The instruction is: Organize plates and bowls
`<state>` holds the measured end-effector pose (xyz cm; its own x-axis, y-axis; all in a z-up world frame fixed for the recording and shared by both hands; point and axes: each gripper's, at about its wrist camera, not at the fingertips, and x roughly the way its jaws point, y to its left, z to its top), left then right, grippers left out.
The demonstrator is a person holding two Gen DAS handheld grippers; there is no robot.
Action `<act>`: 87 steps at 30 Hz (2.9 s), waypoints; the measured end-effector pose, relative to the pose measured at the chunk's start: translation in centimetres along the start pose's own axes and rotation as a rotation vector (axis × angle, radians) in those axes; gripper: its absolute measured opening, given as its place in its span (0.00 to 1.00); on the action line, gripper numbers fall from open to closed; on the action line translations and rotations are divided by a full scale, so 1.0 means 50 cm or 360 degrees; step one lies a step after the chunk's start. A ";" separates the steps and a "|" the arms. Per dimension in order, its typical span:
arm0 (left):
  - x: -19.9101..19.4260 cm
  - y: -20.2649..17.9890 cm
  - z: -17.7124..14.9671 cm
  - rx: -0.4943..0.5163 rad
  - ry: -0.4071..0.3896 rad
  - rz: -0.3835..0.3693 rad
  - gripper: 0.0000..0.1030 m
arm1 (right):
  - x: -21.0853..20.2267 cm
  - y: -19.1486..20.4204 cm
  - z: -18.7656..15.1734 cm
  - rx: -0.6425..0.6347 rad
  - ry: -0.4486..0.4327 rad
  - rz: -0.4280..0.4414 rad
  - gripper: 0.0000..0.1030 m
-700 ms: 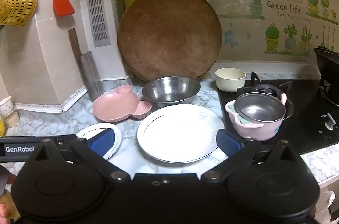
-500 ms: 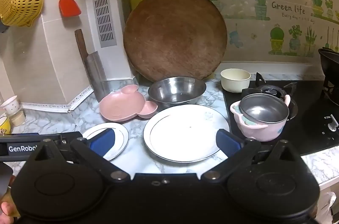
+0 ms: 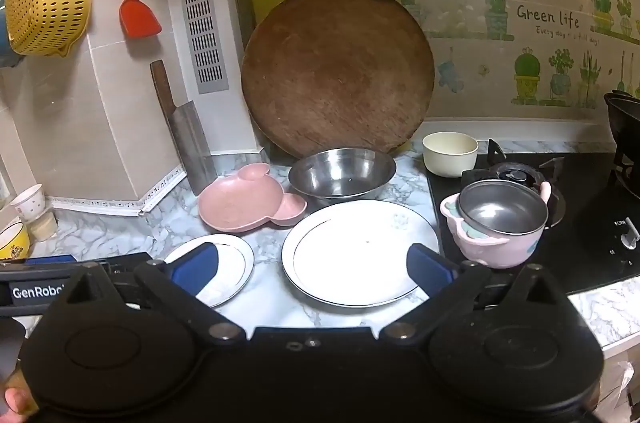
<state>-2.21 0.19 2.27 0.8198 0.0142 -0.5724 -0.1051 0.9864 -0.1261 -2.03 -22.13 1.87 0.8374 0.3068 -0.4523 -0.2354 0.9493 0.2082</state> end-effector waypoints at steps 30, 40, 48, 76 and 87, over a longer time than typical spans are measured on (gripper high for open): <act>0.006 -0.001 -0.004 -0.0010 0.0052 -0.0070 1.00 | -0.014 -0.005 0.002 0.0038 0.0011 -0.0060 0.97; 0.012 0.000 -0.006 -0.0018 0.0051 -0.0083 1.00 | -0.002 -0.008 0.006 0.0051 0.0014 -0.0070 0.97; 0.026 -0.002 0.005 -0.0016 0.0015 -0.0071 1.00 | 0.008 -0.010 0.015 0.0043 -0.0001 -0.0062 0.97; 0.096 -0.031 0.032 0.0024 0.0036 -0.0092 1.00 | 0.057 -0.054 0.032 0.0057 0.0014 -0.0069 0.97; 0.267 -0.034 0.049 0.0019 0.0277 -0.0065 1.00 | 0.158 -0.126 0.000 0.0122 0.0219 -0.0219 0.87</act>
<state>10.30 -0.88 -3.14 0.7135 -0.0535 -0.6986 -0.0659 0.9875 -0.1430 6.07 -25.69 -3.02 0.7827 0.1857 -0.5940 -0.0806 0.9767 0.1990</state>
